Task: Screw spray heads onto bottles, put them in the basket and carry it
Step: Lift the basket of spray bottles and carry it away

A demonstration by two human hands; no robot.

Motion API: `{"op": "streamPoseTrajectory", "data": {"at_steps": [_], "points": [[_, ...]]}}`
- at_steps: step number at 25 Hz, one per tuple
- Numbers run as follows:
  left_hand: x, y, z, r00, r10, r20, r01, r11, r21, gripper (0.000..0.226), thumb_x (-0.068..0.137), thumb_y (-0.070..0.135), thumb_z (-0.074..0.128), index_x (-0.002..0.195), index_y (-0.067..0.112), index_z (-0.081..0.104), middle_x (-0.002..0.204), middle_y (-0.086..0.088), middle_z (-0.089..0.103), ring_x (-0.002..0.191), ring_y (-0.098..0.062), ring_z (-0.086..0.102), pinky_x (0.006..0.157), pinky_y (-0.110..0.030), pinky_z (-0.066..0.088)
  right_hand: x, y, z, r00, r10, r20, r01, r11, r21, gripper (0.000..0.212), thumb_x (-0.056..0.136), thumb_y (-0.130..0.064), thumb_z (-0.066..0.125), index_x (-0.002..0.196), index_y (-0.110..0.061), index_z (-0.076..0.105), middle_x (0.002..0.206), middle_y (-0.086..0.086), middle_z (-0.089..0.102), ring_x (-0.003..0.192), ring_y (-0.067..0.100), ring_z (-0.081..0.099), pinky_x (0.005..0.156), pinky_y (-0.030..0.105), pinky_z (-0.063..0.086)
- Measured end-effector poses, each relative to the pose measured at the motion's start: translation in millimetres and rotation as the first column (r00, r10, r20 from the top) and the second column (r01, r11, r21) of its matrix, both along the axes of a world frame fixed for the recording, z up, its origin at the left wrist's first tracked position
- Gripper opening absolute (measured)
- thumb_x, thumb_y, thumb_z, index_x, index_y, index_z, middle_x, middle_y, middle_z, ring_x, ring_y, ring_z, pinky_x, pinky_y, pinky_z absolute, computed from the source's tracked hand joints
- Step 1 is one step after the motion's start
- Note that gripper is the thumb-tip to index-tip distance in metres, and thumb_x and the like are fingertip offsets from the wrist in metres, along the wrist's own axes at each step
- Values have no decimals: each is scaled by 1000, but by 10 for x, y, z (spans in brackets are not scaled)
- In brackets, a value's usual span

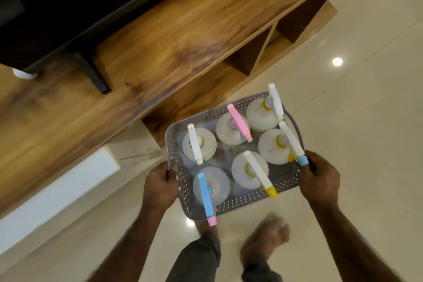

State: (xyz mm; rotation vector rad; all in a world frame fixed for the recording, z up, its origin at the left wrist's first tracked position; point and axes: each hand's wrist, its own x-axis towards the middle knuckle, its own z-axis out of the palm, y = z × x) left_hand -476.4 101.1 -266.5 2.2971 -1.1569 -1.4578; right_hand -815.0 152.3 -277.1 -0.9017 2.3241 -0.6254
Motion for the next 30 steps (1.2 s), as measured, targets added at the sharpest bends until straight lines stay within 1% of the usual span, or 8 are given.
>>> {"op": "streamPoseTrajectory", "data": {"at_steps": [3, 7, 12, 15, 19, 22, 25, 30], "points": [[-81, -125, -358, 996, 76, 47, -74, 996, -57, 17, 105, 24, 56, 97, 21, 71, 100, -9, 79, 84, -33, 78, 71, -58, 65, -105, -363, -408, 996, 84, -6, -85, 995, -47, 39, 86, -21, 48, 112, -17, 75, 79, 5, 69, 78, 28, 62, 73, 29, 40], [28, -360, -994, 976, 153, 155, -132, 982, -139, 41, 86, 61, 47, 94, 28, 70, 93, -14, 79, 79, -36, 77, 71, -59, 63, -135, -936, -913, 977, 206, -46, -209, 975, -78, 28, 97, -14, 52, 114, -17, 74, 85, 13, 74, 82, 36, 65, 71, 28, 37], [-135, -846, -1171, 888, 224, 400, -121, 956, -267, 39, 104, 28, 54, 88, -3, 72, 92, -29, 74, 88, -43, 70, 72, -33, 47, -46, -1653, -1188, 930, 342, -132, -356, 928, -107, 28, 96, -15, 49, 111, -13, 72, 96, 21, 74, 93, 47, 64, 77, 40, 49], [-29, -1134, -1468, 843, 181, 506, -82, 974, -213, 37, 105, 28, 56, 101, -4, 74, 105, -28, 74, 102, -44, 68, 73, -34, 41, 6, -2021, -1318, 920, 376, -108, -384, 921, -72, 27, 96, -10, 49, 109, -11, 72, 101, 18, 74, 96, 44, 64, 78, 33, 44], [210, 134, -2696, 945, 171, 278, -161, 985, -59, 39, 107, 38, 38, 126, 10, 57, 119, -22, 72, 114, -38, 69, 98, -49, 53, 156, -2360, -1524, 895, 429, -121, -440, 893, -90, 27, 97, -10, 49, 110, -14, 72, 107, 13, 76, 99, 37, 67, 83, 33, 49], [-53, 1366, -3619, 971, 210, 114, -202, 977, -73, 29, 85, 10, 40, 113, 9, 47, 92, -25, 73, 86, -40, 76, 73, -50, 59, 302, -2625, -1597, 875, 472, -109, -481, 872, -92, 27, 97, -16, 50, 113, -12, 71, 111, 16, 74, 103, 40, 66, 85, 36, 50], [-64, 1217, -3546, 975, 205, 85, -202, 978, -45, 32, 79, 1, 56, 110, 7, 50, 88, -23, 72, 79, -38, 75, 68, -46, 55, 444, -2862, -1643, 864, 496, -89, -504, 852, -139, 43, 86, -30, 43, 109, -10, 73, 105, 16, 74, 102, 43, 66, 79, 36, 49], [-55, 1150, -3540, 978, 176, 110, -161, 978, -132, 29, 84, 5, 68, 110, 9, 58, 85, -18, 73, 71, -34, 74, 63, -41, 53, 598, -3202, -1827, 856, 511, -81, -518, 842, -151, 30, 97, -22, 51, 109, -9, 75, 107, 16, 76, 100, 37, 70, 75, 28, 47]]}}
